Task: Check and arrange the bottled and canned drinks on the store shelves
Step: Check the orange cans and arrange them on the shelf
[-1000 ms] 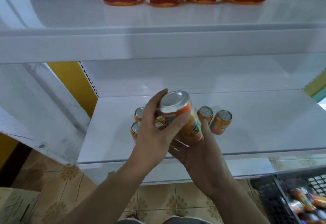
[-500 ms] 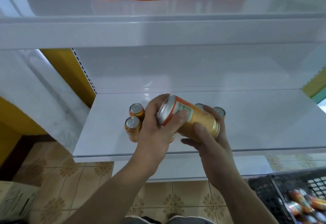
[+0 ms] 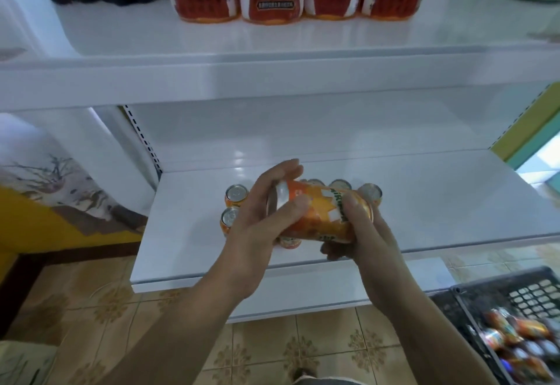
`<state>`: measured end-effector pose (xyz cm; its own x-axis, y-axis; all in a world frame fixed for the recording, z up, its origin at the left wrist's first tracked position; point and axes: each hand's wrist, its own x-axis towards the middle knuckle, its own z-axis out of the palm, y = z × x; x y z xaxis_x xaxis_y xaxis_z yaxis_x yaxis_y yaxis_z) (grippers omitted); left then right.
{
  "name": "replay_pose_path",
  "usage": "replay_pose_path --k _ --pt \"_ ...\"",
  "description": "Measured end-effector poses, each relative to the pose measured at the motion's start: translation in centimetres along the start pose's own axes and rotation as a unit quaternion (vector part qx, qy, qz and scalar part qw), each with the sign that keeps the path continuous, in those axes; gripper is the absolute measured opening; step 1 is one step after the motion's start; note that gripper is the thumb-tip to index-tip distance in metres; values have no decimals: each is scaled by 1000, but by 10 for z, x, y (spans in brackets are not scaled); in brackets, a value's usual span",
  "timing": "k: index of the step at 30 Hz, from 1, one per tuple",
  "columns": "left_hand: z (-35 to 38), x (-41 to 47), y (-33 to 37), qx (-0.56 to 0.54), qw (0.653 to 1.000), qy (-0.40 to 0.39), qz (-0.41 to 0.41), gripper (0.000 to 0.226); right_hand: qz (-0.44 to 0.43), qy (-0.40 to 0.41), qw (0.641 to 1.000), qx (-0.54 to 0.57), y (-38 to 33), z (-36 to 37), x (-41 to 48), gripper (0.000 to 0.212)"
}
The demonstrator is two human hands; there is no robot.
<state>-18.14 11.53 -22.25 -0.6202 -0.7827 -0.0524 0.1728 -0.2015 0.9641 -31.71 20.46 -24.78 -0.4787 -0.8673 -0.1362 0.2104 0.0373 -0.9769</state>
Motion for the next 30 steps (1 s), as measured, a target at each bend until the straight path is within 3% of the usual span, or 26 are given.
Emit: replay_pose_path --k 4,6,8,11,13,17,25,30 --pt "1 -5 4 -40 996 69 -33 46 -80 -6 997 -14 9 12 -9 63" --pt "-3 -8 5 -1 998 57 -29 47 -92 15 996 -5 13 17 -11 58" --pt "-9 -12 8 17 1000 20 -11 42 -39 30 995 86 15 25 -12 47" --pt "-18 -16 9 -15 999 -37 13 40 84 33 973 213 10 35 -11 60" --pt "-18 -21 10 -15 997 -69 23 38 158 2 955 252 7 40 -12 61" --pt "-17 -28 10 -18 996 -84 18 46 226 -71 926 293 15 46 -15 70" --pt "-17 -38 3 19 984 -173 41 46 243 -119 898 348 30 38 -36 69" --pt "2 -44 -3 20 975 -213 66 61 200 -72 920 329 26 18 -49 64"
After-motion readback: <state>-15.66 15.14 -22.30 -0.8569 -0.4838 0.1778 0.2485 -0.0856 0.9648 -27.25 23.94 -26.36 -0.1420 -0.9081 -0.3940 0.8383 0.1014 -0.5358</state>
